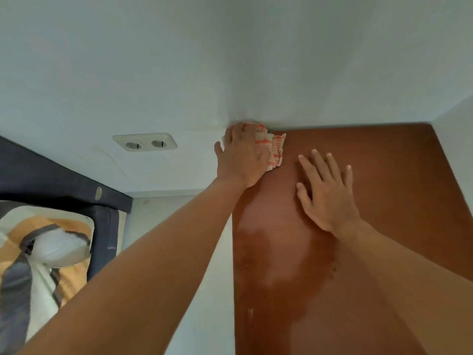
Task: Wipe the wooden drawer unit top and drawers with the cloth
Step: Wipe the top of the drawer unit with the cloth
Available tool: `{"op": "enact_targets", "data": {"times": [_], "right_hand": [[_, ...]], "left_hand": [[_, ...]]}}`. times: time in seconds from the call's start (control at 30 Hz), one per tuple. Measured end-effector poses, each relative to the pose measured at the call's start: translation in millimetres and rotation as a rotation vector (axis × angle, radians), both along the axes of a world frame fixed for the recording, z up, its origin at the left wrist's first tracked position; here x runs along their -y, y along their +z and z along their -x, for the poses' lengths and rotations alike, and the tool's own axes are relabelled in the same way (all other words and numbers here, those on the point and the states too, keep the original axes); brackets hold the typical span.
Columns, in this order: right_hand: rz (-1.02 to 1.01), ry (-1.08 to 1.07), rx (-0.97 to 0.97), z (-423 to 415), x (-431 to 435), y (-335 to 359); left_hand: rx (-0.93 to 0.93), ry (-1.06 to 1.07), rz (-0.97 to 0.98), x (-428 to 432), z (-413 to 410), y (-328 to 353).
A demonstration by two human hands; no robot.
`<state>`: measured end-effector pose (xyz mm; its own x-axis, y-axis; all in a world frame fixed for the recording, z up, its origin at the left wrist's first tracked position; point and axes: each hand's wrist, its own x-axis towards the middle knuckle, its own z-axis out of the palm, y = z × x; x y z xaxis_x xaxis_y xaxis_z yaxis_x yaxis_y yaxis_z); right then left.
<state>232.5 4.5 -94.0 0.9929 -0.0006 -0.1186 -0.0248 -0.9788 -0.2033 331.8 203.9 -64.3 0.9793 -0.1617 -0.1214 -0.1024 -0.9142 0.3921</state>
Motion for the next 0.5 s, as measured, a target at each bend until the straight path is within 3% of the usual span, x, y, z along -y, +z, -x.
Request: {"op": "enact_targets", "data": {"times": [0.13,0.5], "right_hand": [[0.034,0.011,-0.010,4.5,7.2,-15.5],[-0.012,0.016,0.062,4.3,10.3,-19.3]], "left_hand": [[-0.186,0.014,-0.096,21.1,3.0,-31.2],[-0.029,0.014,-0.177,23.7,36.2,-43.6]]}}
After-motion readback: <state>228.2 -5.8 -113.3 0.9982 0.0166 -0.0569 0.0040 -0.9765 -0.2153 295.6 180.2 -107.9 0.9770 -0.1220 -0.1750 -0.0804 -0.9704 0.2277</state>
